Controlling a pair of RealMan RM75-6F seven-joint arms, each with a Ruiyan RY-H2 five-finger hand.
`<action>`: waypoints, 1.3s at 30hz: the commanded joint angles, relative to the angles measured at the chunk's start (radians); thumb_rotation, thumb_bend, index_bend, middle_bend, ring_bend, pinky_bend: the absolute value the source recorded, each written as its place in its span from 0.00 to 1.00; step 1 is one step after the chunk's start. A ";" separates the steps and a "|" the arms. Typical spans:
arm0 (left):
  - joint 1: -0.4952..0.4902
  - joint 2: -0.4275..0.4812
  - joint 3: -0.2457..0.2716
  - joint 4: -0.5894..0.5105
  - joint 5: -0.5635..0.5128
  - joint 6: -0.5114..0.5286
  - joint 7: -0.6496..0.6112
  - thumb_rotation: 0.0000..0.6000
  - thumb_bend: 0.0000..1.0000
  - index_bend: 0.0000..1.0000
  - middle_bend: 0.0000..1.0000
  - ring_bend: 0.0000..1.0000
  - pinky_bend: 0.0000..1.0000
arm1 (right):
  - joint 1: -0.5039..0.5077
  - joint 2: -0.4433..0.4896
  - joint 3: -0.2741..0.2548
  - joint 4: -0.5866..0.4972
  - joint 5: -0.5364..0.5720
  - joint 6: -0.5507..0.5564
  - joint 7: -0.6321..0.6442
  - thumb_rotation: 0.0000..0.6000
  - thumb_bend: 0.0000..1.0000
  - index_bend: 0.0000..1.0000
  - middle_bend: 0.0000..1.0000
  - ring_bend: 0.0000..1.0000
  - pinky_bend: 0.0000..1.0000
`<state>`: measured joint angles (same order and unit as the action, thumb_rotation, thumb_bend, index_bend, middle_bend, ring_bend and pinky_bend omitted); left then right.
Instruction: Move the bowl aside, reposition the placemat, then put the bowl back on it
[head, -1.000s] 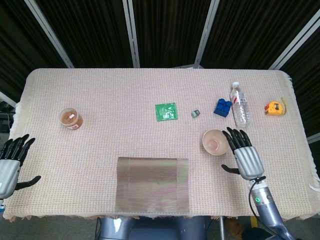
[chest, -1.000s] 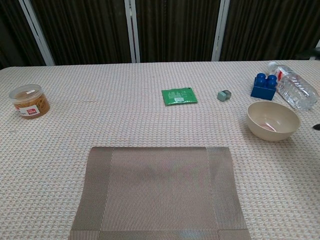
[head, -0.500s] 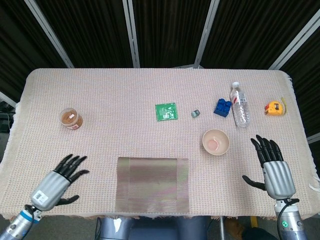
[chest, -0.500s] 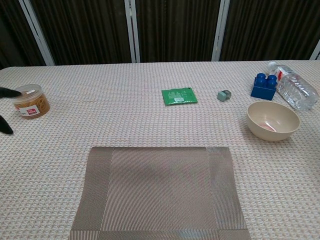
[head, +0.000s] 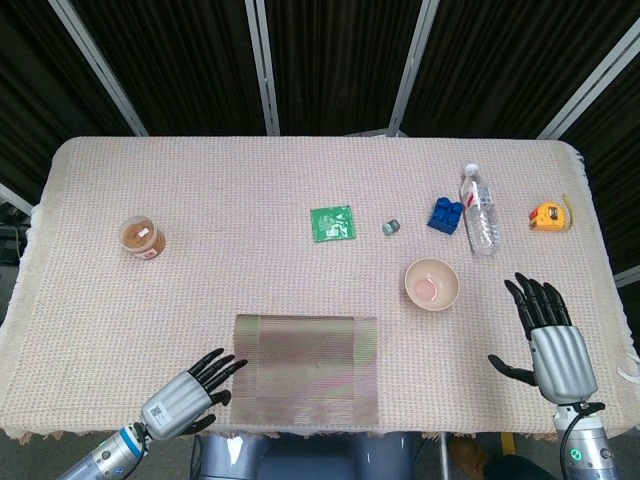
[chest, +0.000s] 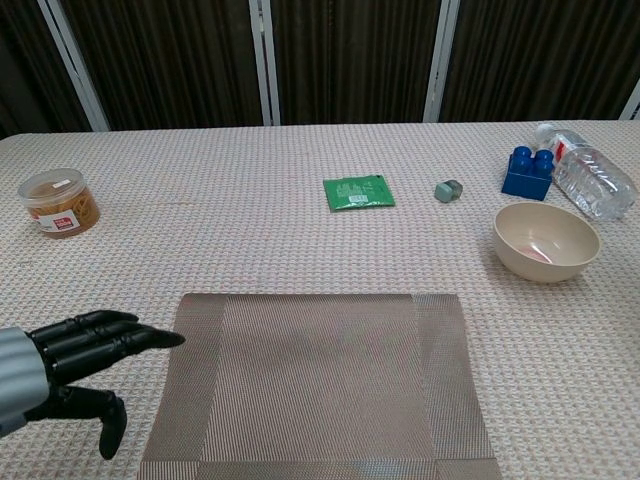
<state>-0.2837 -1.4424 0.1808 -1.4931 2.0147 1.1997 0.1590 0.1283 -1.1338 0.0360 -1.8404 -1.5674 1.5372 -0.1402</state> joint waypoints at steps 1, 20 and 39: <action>0.003 -0.030 0.015 0.036 -0.005 -0.007 0.012 1.00 0.34 0.47 0.00 0.00 0.00 | 0.000 0.004 0.002 -0.001 0.004 -0.006 0.008 1.00 0.00 0.00 0.00 0.00 0.00; -0.005 -0.147 0.033 0.155 -0.026 -0.018 0.027 1.00 0.35 0.47 0.00 0.00 0.00 | -0.005 0.005 0.020 0.014 0.020 -0.011 0.032 1.00 0.00 0.00 0.00 0.00 0.00; -0.011 -0.210 0.051 0.208 -0.045 0.014 0.033 1.00 0.42 0.47 0.00 0.00 0.00 | -0.011 0.007 0.030 0.022 0.017 -0.010 0.056 1.00 0.00 0.00 0.00 0.00 0.00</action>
<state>-0.2937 -1.6523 0.2326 -1.2853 1.9705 1.2130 0.1905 0.1178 -1.1268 0.0664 -1.8186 -1.5503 1.5270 -0.0839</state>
